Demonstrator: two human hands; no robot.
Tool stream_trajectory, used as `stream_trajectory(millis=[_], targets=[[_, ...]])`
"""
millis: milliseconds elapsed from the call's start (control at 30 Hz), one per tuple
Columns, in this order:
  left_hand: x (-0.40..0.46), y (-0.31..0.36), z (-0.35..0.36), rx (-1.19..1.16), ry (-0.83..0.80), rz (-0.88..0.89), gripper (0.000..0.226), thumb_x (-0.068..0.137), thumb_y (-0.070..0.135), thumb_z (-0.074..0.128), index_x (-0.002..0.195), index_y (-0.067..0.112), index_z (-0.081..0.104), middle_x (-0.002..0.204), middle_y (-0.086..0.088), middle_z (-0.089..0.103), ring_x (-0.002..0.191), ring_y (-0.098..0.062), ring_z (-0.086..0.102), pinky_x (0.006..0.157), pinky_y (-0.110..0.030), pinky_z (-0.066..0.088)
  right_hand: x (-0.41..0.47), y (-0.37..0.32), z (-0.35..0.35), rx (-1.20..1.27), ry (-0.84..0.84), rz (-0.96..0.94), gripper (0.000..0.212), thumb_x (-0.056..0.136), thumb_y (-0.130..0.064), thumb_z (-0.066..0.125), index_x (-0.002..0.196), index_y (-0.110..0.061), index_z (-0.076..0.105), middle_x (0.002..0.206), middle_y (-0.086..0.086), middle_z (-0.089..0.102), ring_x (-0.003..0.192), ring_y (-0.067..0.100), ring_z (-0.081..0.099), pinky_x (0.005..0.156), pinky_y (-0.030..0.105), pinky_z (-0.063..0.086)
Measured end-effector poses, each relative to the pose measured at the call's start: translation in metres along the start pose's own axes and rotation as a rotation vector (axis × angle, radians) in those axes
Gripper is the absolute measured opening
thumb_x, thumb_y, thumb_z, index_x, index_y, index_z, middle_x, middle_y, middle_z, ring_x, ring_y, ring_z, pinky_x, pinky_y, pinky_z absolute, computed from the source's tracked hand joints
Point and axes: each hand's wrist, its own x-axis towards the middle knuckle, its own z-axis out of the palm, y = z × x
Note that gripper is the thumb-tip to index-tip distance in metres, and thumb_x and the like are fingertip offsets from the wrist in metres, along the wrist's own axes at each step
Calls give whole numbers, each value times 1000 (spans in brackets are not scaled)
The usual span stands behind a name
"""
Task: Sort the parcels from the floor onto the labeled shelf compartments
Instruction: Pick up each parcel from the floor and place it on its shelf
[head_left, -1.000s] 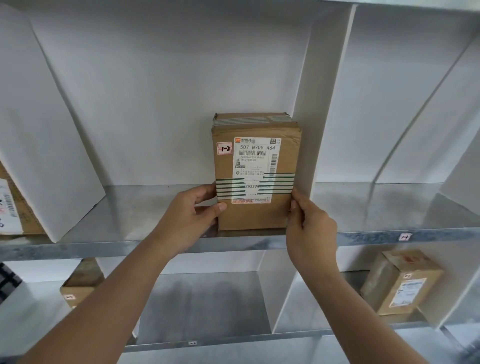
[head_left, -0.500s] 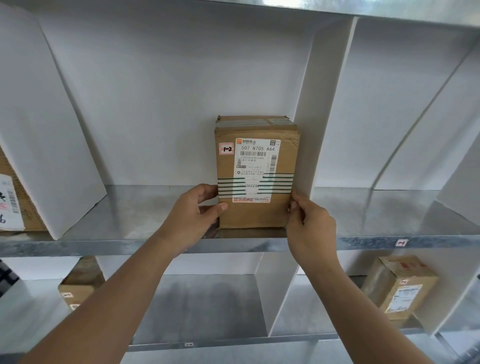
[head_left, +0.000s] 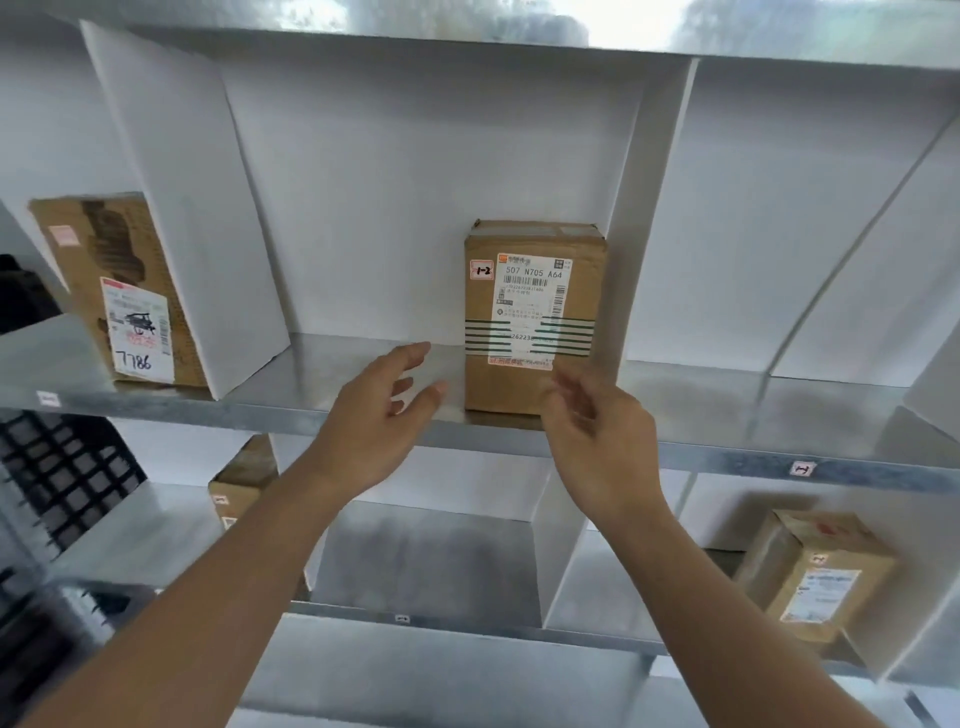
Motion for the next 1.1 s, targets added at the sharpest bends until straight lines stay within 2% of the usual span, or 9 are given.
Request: stream_trajectory(millis=[67, 167, 367, 433, 567, 700, 833, 900, 1100], targets=[[-23, 8, -14, 107, -7, 74, 47, 102, 43, 56, 149, 35, 52, 151, 17, 50, 135, -5, 49, 106, -19, 43, -11, -8, 9, 69, -92, -89, 35, 103, -39, 59, 137, -33, 63, 138, -17, 63, 119, 9, 63, 89, 2, 49], [-56, 17, -43, 229, 19, 161, 50, 101, 51, 48, 147, 33, 55, 145, 16, 54, 130, 0, 49, 106, -15, 40, -26, -22, 28, 70, -198, -239, 40, 101, -48, 57, 139, -37, 59, 138, -29, 54, 129, 9, 58, 108, 27, 50], [-112, 11, -119, 338, 65, 152, 44, 102, 36, 58, 144, 27, 58, 134, 12, 57, 108, 6, 58, 83, 0, 42, -65, -73, 82, 145, -293, -356, 43, 98, -46, 64, 137, -29, 65, 136, -17, 63, 125, 6, 60, 107, 25, 50], [-131, 1, -149, 375, 98, 139, 45, 101, 32, 63, 145, 26, 57, 134, 13, 58, 106, 3, 57, 84, -3, 44, -80, -96, 107, 155, -358, -356, 40, 98, -45, 64, 137, -32, 63, 138, -16, 63, 126, 6, 58, 108, 26, 49], [-175, -30, -221, 465, 124, 62, 53, 101, 40, 61, 151, 33, 46, 138, 13, 57, 122, -3, 53, 94, -17, 51, -114, -139, 171, 194, -481, -380, 36, 99, -40, 65, 134, -34, 63, 118, -40, 54, 109, -19, 54, 87, 0, 44], [-222, -76, -297, 536, 133, -7, 53, 100, 40, 62, 150, 26, 48, 140, 5, 59, 127, -6, 55, 106, -32, 51, -159, -173, 251, 259, -575, -395, 34, 98, -36, 69, 131, -31, 67, 124, -24, 65, 117, -6, 59, 97, 22, 54], [-277, -127, -363, 624, 139, -127, 53, 98, 46, 57, 144, 20, 55, 132, 4, 61, 119, -11, 60, 102, -33, 52, -211, -198, 331, 264, -679, -442, 30, 98, -34, 67, 127, -28, 70, 125, -24, 66, 119, -9, 56, 104, 22, 49], [-302, -152, -390, 629, 167, -193, 54, 98, 46, 57, 144, 18, 55, 133, 2, 62, 119, -12, 60, 101, -29, 51, -233, -207, 366, 262, -749, -454, 31, 98, -34, 65, 128, -27, 70, 128, -20, 66, 122, -7, 56, 105, 20, 48], [-357, -231, -459, 646, 231, -438, 45, 99, 24, 67, 142, 14, 58, 132, -3, 61, 110, -8, 58, 87, 6, 30, -280, -219, 487, 316, -967, -396, 29, 98, -31, 67, 126, -25, 72, 128, -19, 66, 123, -3, 58, 106, 18, 45]])
